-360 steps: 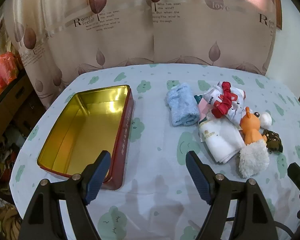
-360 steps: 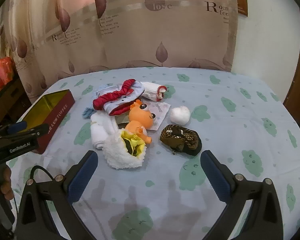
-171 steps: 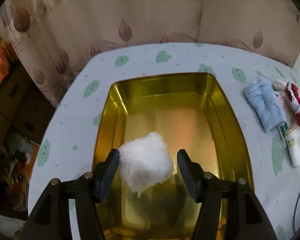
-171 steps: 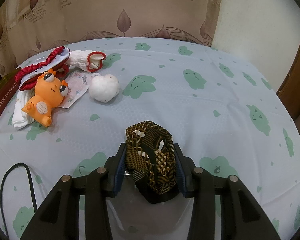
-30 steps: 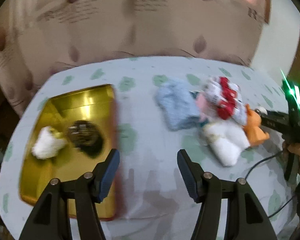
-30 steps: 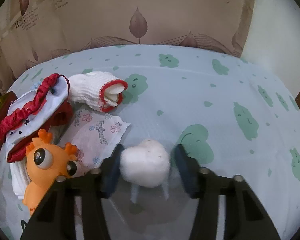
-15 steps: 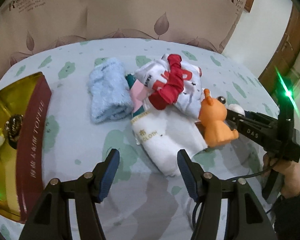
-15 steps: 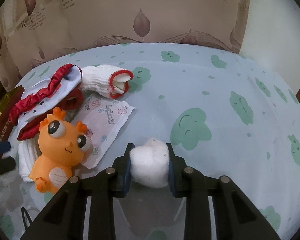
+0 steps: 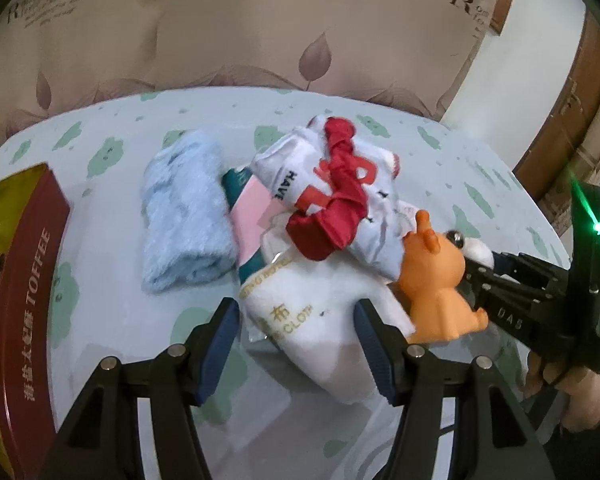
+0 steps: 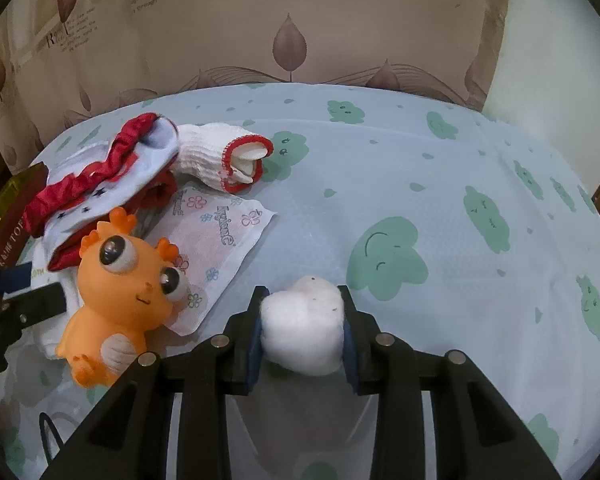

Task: Organize soft objects
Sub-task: 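Grasp the white towel with the left tool while the right tool holds the cotton ball, then carry the white towel into the gold tin and open the left tool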

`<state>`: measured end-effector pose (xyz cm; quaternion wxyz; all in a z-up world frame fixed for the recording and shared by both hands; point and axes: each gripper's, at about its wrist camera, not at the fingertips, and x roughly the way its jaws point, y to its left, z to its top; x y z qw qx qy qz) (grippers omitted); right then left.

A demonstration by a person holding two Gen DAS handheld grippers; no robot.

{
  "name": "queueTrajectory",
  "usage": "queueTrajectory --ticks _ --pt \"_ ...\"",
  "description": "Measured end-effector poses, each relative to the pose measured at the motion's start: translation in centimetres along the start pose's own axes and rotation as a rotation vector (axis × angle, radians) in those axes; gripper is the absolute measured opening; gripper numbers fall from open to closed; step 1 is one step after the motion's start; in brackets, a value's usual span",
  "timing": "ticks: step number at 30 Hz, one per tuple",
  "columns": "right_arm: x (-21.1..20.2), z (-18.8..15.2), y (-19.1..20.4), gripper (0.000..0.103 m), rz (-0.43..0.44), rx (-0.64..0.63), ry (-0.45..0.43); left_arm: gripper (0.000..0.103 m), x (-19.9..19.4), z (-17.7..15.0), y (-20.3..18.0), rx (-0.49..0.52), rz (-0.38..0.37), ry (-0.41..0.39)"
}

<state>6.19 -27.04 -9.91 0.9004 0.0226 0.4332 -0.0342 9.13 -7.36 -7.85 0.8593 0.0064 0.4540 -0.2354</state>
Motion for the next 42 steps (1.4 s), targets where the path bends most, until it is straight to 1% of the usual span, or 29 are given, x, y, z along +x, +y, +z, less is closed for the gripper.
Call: queueTrajectory --ticks 1,2,3,4,5,6,9,16,20,24,28,32,38,41,42 --pt "-0.1 -0.1 0.1 0.033 -0.003 -0.002 0.000 0.059 -0.1 0.1 -0.1 0.004 -0.010 -0.007" --pt "-0.1 -0.1 0.2 0.033 -0.001 -0.003 0.000 0.053 -0.1 0.1 -0.3 0.007 -0.020 -0.013" --pt "-0.1 -0.1 0.1 0.033 0.003 0.001 0.000 0.038 -0.2 0.1 -0.4 0.008 -0.027 -0.013" --pt "-0.1 0.0 0.0 0.033 0.006 0.004 0.000 0.031 -0.2 0.2 -0.5 0.005 -0.032 -0.009" --pt "-0.1 0.0 0.0 0.033 0.008 0.005 0.000 0.029 -0.3 0.2 -0.4 0.001 -0.044 -0.008" --pt "-0.2 0.0 0.0 0.033 0.008 0.005 0.000 0.023 -0.4 0.1 -0.4 -0.001 -0.054 -0.012" --pt "-0.1 0.0 0.0 0.033 0.005 0.002 0.000 0.019 -0.8 0.0 -0.5 0.026 -0.037 -0.022" --pt "-0.1 0.0 0.1 0.033 0.009 0.005 0.000 0.018 -2.3 -0.8 -1.2 0.091 -0.019 -0.035" --pt "-0.1 0.0 0.1 0.033 0.008 0.005 0.001 0.018 -2.9 -1.1 -0.9 0.086 0.007 -0.022" --pt "-0.2 0.0 0.0 0.033 0.007 0.005 0.001 0.018 -3.9 -1.5 -0.3 0.075 0.007 -0.020" --pt "-0.2 0.0 0.0 0.033 0.008 0.006 0.001 0.018 -4.9 -1.7 0.1 0.084 0.034 -0.016" --pt "-0.2 0.0 0.1 0.033 0.007 0.005 0.001 0.018 -6.0 -1.8 1.0 0.054 0.043 -0.007" --pt "-0.2 0.0 0.0 0.033 0.007 0.005 0.002 0.018 -8.0 -1.8 3.1 0.011 0.085 -0.003" --pt "-0.2 0.0 0.0 0.033 0.008 0.006 0.002 0.018 -9.7 -1.4 4.6 -0.020 0.088 -0.032" --pt "-0.2 0.1 0.0 0.033 0.008 0.005 0.002 0.018 -10.3 -1.2 5.3 -0.032 0.101 -0.042"
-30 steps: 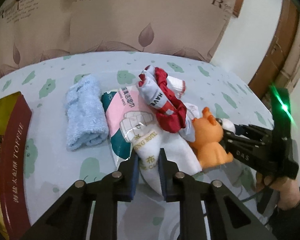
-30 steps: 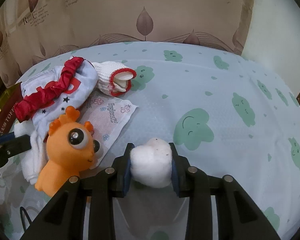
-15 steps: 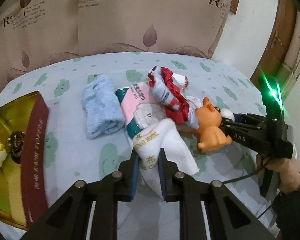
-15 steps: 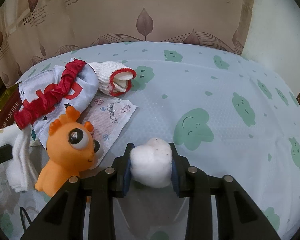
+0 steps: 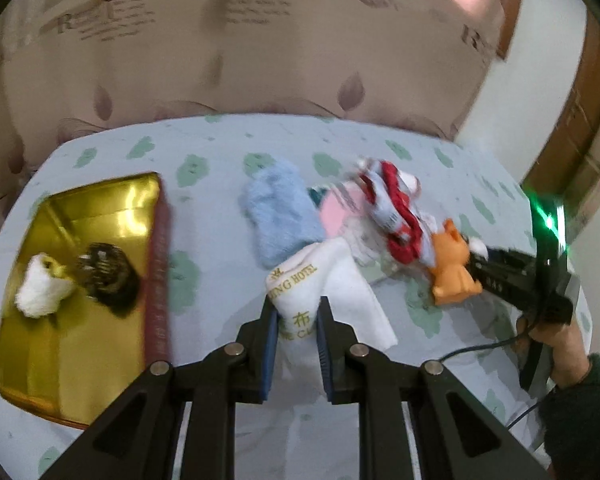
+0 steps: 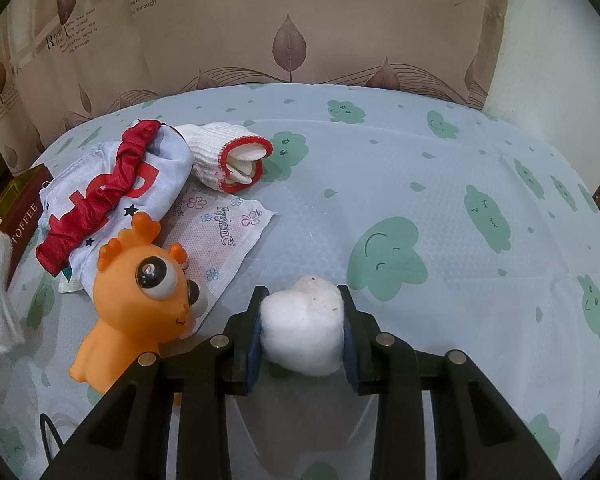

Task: Organize soft objects
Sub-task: 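Carry the white towel into the gold tin and open the left tool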

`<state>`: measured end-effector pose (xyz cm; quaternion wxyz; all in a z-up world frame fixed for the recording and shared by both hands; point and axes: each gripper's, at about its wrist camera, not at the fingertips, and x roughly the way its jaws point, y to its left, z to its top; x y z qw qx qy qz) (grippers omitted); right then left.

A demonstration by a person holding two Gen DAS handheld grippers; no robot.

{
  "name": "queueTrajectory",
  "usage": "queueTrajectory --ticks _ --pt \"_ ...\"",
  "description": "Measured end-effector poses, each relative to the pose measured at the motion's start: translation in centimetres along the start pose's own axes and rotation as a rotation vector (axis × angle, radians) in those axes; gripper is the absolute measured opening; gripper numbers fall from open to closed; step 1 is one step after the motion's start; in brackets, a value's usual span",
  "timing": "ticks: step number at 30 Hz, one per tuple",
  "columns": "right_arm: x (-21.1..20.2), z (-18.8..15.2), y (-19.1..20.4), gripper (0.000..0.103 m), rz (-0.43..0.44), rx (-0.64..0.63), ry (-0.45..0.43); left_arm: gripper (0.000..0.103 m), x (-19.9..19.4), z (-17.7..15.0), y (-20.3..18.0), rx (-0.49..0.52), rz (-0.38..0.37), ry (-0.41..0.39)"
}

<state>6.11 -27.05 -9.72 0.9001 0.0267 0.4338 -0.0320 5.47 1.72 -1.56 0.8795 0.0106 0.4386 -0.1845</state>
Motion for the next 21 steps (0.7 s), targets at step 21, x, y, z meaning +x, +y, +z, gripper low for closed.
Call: queueTrajectory --ticks 21 --pt "0.0 0.0 0.1 0.033 -0.002 0.000 0.001 0.018 -3.8 1.2 13.5 -0.073 0.339 -0.002"
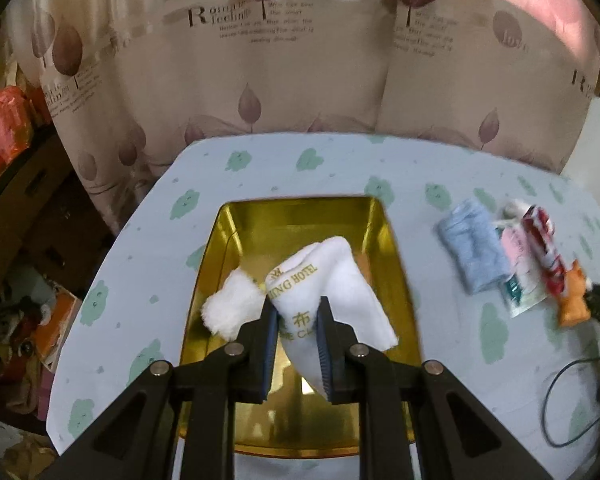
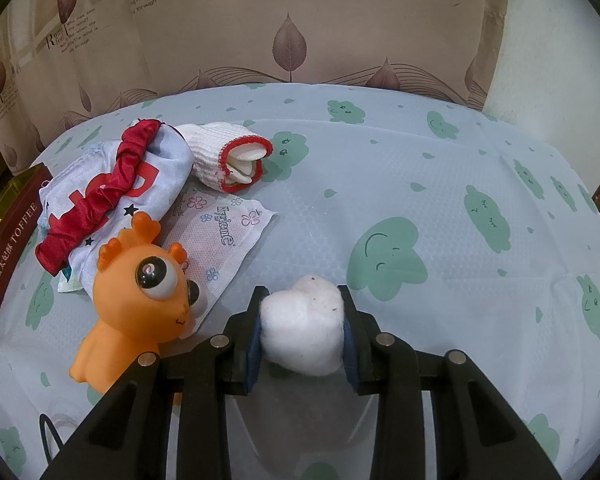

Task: Organize soft objects
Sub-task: 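Carry the white towel into the gold tin and open the left tool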

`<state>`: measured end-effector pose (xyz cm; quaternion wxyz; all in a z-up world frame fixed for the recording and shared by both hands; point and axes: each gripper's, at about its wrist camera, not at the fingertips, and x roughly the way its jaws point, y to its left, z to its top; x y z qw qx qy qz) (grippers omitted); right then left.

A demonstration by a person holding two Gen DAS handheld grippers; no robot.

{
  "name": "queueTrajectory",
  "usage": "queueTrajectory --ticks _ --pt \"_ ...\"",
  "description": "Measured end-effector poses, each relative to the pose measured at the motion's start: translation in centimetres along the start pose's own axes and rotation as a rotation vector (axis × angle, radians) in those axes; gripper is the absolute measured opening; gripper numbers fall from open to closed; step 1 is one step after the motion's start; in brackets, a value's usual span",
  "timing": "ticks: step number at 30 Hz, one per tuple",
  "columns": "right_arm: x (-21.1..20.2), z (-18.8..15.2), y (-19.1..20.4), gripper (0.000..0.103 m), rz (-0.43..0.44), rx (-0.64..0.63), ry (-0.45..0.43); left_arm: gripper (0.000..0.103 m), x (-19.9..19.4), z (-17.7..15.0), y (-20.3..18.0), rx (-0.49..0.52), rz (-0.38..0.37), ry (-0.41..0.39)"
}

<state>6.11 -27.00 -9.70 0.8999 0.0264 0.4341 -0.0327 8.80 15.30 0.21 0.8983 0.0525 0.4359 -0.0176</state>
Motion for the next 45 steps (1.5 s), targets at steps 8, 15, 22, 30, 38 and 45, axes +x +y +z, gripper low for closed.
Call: queueTrajectory --ticks 8,15,22,30,38,45 --pt "0.0 0.0 0.1 0.033 -0.001 0.000 0.000 0.018 1.8 -1.9 0.3 0.041 0.010 0.065" --pt "0.0 0.0 0.1 0.033 0.000 0.001 0.000 0.018 3.0 -2.7 1.3 0.033 0.034 0.097" --pt "0.0 0.0 0.1 0.033 -0.002 0.000 0.001 0.021 3.7 -2.9 1.8 0.028 0.036 0.118" --pt "0.0 0.0 0.1 0.032 -0.003 -0.001 0.001 0.027 3.7 -3.0 2.0 0.028 0.026 0.118" --pt "0.0 0.0 0.3 0.032 -0.004 -0.001 0.001 0.029 2.3 -3.0 2.4 0.006 -0.013 0.082" --pt "0.0 -0.1 0.2 0.032 -0.004 -0.001 0.001 0.030 0.4 -3.0 2.5 -0.011 -0.004 0.030"
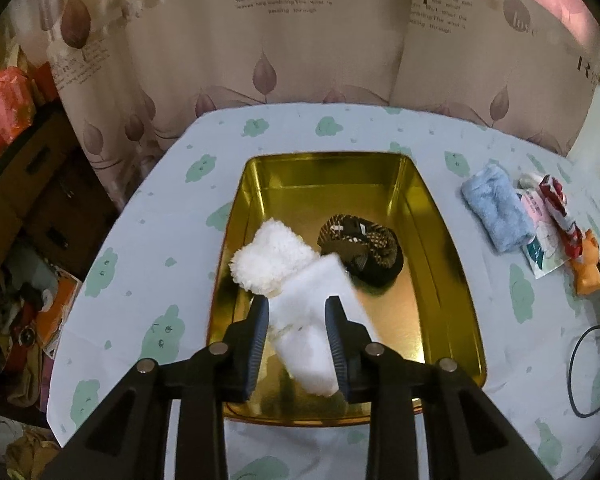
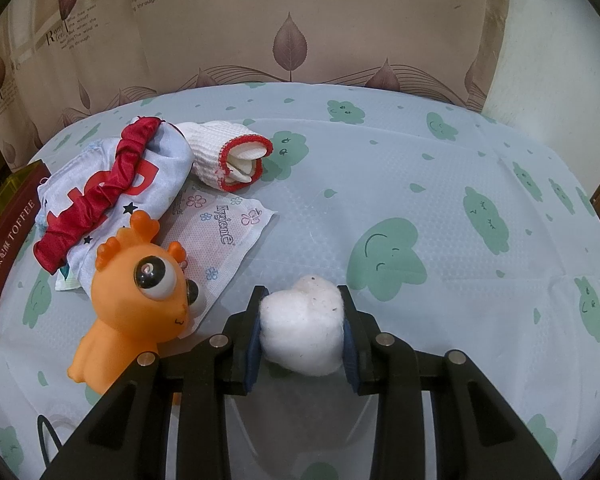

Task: Organize soft objects
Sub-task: 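Carry the white towel into the gold tin and open the left tool, then carry the cotton ball to the gold tin and release it with the right tool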

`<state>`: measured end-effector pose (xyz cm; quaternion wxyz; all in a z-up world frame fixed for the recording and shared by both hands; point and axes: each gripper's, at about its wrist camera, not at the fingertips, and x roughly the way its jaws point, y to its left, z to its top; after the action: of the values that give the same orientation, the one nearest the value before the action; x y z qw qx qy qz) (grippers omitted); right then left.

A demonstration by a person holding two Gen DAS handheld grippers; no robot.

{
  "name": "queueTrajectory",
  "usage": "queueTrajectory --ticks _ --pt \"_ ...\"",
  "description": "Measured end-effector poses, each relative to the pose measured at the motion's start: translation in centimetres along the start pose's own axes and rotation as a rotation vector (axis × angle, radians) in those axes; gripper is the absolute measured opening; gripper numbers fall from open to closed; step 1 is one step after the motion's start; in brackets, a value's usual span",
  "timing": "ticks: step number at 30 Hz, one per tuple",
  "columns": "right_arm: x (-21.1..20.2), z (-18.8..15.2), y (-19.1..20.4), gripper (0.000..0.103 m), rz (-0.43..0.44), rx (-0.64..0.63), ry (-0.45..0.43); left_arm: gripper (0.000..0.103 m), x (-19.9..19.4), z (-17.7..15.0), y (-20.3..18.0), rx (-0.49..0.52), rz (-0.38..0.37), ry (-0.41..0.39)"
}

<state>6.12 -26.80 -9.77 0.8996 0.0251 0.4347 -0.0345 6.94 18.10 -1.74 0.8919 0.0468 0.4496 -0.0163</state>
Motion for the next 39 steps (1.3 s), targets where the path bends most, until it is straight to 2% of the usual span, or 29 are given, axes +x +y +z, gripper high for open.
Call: queueTrajectory --ticks 9,13,17,22,27,34,39 --pt "0.0 0.0 0.1 0.032 -0.001 0.000 0.000 0.031 -2.0 -1.7 2.6 -0.095 0.078 -0.083" --pt "0.0 0.0 0.1 0.032 -0.001 0.000 0.000 0.032 -1.7 -2.9 3.7 -0.093 0.101 -0.112" --pt "0.0 0.0 0.2 0.030 -0.003 0.001 -0.002 0.032 -1.0 -3.5 4.8 -0.115 0.098 -0.104" --pt "-0.3 0.0 -0.1 0.025 -0.012 -0.005 -0.010 0.032 -0.6 -3.8 6.3 -0.148 0.138 -0.107" --pt "-1.5 0.0 -0.2 0.025 -0.035 0.010 -0.036 0.032 -0.5 -3.8 8.2 -0.252 0.091 -0.093" --pt "-4.0 0.8 0.2 0.025 -0.045 0.003 -0.058 0.032 -0.5 -4.0 8.4 -0.272 0.096 -0.074" --pt "-6.4 2.0 1.8 0.025 -0.011 -0.013 -0.101 0.032 -0.5 -4.0 8.4 -0.271 0.103 -0.075"
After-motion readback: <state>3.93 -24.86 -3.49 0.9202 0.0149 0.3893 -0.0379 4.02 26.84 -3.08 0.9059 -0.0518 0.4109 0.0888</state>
